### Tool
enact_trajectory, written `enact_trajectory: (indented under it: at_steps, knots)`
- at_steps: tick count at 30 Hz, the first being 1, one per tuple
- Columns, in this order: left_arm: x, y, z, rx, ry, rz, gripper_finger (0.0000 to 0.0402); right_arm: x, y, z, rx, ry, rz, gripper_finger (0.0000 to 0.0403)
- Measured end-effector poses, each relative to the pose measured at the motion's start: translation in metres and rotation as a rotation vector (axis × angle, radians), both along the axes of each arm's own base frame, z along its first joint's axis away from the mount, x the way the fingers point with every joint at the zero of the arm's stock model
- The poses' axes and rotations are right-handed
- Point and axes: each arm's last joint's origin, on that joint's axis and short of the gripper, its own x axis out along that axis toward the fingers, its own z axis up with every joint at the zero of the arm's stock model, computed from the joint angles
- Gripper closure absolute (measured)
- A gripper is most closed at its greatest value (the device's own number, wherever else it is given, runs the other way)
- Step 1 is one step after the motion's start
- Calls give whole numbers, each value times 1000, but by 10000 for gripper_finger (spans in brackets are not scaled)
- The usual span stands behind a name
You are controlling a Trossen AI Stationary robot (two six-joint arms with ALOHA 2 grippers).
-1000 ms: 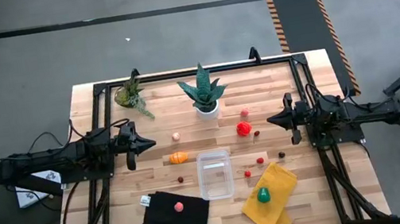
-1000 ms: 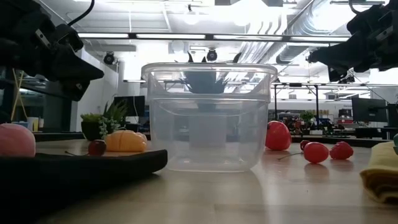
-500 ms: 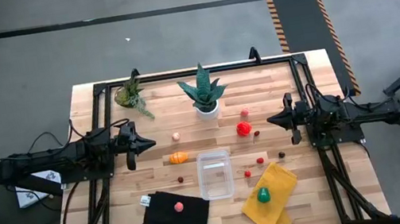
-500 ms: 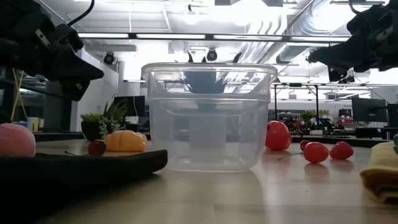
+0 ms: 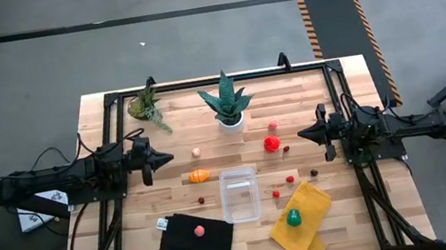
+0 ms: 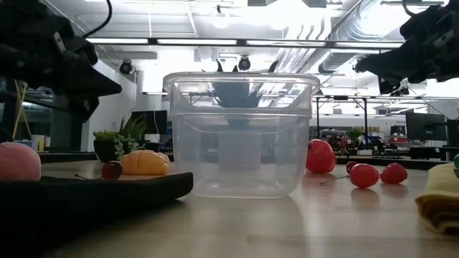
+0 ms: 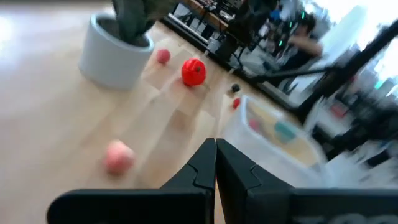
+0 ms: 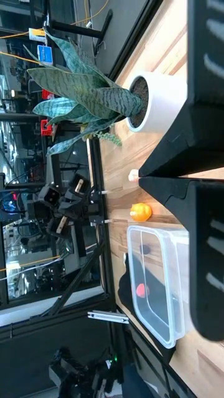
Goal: Pick and placing Produce into tupperware
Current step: Put the black cherry into the transparent container
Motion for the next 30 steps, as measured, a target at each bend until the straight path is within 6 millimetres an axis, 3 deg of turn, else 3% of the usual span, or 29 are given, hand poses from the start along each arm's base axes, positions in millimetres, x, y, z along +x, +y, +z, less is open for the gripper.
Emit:
enact_trajectory:
  at_steps: [5, 12, 17, 20, 27, 30]
  knots:
    - [0, -1, 0, -282, -51, 44, 401, 0, 0, 0, 0, 0, 0, 402]
    - [0, -1, 0, -818, -135, 152, 401, 0, 0, 0, 0, 0, 0, 402]
    - [0, 0, 1, -941, -167, 202, 401, 0, 0, 2, 65, -29, 3, 402]
    - [0, 0, 1, -1018, -184, 226, 401, 0, 0, 7, 275, -91, 18, 402]
    - [0, 0, 1, -1137, -198, 244, 401, -1, 0, 15, 1097, -204, 107, 402]
    - [0, 0, 0, -1136, -196, 245, 401, -1, 0, 13, 1287, -186, 106, 402]
